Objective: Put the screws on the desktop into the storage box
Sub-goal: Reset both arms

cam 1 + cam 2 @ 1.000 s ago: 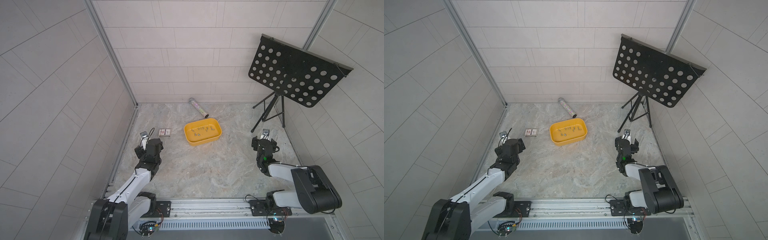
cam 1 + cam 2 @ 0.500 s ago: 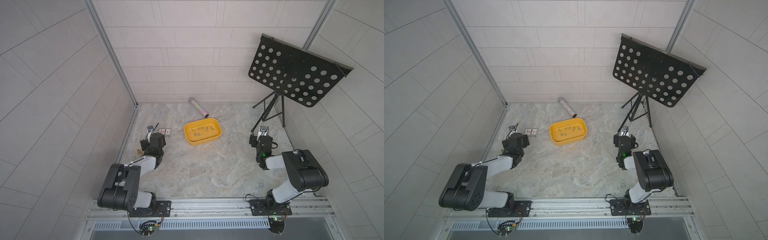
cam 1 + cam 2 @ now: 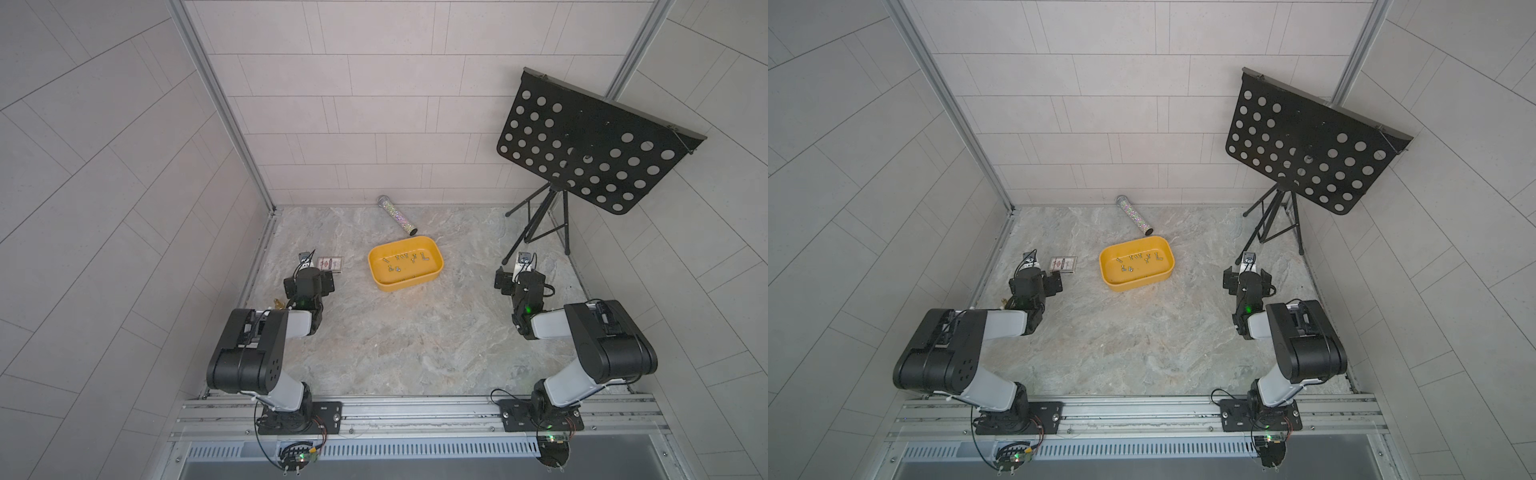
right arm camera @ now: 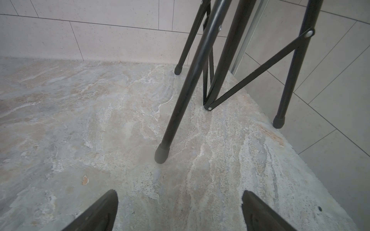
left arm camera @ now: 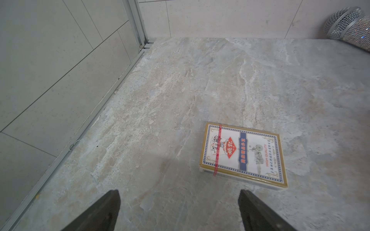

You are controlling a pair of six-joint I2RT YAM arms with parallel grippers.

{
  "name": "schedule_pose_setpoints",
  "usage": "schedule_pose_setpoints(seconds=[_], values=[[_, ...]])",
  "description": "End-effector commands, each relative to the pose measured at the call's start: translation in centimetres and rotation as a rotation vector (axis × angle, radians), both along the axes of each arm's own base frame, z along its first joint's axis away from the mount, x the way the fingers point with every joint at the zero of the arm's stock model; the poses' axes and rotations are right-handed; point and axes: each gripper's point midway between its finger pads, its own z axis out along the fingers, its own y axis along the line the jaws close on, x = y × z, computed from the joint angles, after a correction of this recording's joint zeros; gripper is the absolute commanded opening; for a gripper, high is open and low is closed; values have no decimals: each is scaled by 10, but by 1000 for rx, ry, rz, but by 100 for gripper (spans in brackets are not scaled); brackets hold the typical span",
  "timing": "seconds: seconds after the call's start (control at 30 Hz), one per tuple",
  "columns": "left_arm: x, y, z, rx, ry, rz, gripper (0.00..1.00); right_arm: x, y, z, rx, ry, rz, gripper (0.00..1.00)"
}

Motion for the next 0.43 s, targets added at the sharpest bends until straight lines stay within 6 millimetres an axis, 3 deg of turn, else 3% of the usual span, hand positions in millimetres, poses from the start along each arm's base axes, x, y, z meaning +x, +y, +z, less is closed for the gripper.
schedule_pose_setpoints(seconds=[0.0,0.4], values=[[5,-1,11,1,-44,-10,100,-1,2,3,-7,-9,8,100],[4,-1,12,2,-46,-11,100,0,4,3,3,-5,19,100]])
